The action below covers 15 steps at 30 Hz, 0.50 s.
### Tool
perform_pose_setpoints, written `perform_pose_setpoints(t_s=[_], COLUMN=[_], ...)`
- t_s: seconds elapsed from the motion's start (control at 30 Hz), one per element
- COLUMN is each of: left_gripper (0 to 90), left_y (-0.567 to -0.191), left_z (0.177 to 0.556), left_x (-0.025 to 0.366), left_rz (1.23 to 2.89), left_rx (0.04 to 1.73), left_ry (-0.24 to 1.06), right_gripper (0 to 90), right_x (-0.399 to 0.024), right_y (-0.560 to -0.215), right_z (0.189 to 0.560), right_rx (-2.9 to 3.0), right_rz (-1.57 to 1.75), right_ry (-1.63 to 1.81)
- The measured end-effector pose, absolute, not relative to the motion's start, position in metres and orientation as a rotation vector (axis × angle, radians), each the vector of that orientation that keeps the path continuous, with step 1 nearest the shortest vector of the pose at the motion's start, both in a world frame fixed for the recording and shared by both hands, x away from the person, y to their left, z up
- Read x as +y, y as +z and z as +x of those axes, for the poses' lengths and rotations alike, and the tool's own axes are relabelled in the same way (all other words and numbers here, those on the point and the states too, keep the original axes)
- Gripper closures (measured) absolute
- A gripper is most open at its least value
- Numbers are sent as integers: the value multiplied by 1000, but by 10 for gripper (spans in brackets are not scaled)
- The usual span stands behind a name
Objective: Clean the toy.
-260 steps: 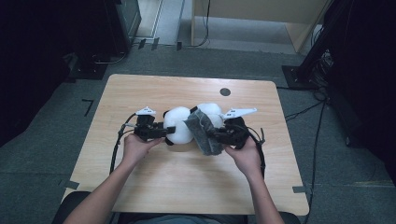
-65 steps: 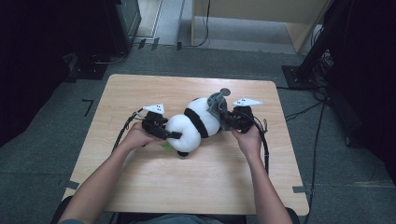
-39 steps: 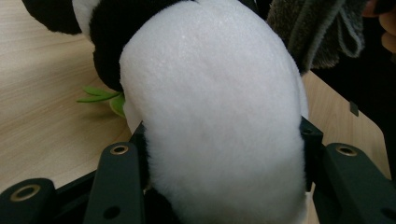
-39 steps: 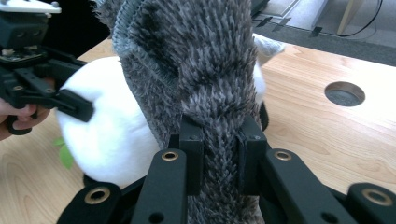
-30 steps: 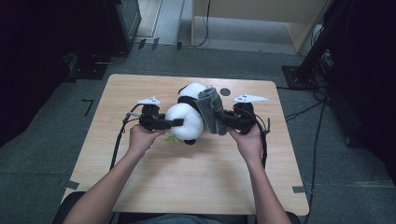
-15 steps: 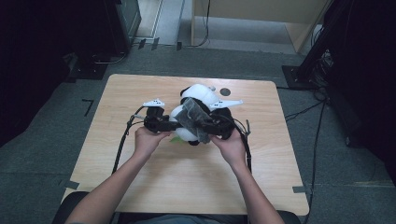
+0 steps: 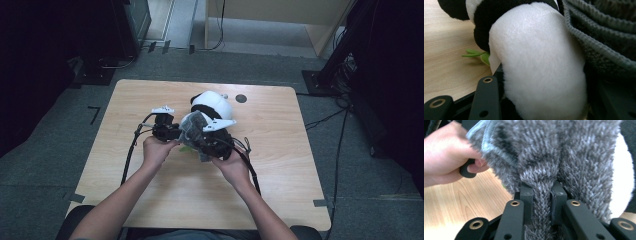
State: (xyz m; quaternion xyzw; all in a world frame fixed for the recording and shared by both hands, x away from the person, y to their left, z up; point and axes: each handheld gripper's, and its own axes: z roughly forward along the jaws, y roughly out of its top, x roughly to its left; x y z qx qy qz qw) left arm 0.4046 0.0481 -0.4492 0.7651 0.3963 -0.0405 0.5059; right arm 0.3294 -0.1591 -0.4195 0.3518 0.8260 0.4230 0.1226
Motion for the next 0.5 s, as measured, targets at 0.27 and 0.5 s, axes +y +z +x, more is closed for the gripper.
perform_pose_setpoints(t_s=[0.27, 0.5], left_gripper=[457, 455], left_y=[-445, -441], left_z=[409, 408], left_x=[58, 60], left_rz=[1777, 1739], left_rx=[993, 994], left_ry=[-131, -140], right_gripper=[782, 781], right_x=[-145, -135], right_y=[-431, -452], right_z=[322, 321], right_rx=[2445, 2454], right_rz=[937, 863], right_ry=[1245, 1208])
